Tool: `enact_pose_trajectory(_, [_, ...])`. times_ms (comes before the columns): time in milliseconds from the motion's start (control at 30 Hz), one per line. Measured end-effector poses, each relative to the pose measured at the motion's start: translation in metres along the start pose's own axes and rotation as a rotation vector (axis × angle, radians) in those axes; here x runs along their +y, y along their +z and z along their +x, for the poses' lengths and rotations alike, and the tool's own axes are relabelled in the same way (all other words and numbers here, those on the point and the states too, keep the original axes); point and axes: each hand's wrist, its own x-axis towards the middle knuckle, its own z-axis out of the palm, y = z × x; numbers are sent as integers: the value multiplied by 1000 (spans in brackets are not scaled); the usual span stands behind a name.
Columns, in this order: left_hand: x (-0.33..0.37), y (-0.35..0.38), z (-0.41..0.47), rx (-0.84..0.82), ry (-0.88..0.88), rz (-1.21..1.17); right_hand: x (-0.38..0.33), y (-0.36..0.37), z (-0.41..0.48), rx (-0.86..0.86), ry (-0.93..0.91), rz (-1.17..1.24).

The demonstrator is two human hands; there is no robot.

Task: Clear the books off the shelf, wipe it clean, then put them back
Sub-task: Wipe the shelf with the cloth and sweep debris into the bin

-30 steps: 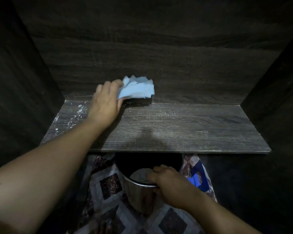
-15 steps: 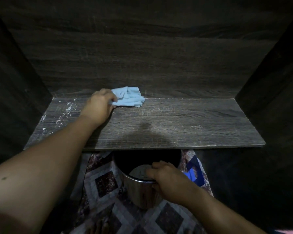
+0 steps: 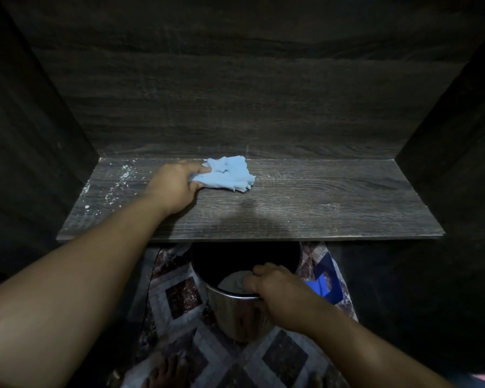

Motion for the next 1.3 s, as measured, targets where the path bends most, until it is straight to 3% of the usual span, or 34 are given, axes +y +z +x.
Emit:
enact_pose_trajectory(333, [21, 0, -41, -79, 21, 32, -11, -9, 0, -156, 61, -70])
enact_pose_trajectory(533, [36, -1, -59, -152, 49, 76, -14, -10, -2, -127, 46, -101])
enact_pose_trajectory(967, [60, -9, -115, -248, 61, -65, -40, -12, -25, -116, 11, -157])
enact_pose_trajectory(1300, [56, -13, -93, 73, -38, -171, -39, -18, -27, -114, 24, -133])
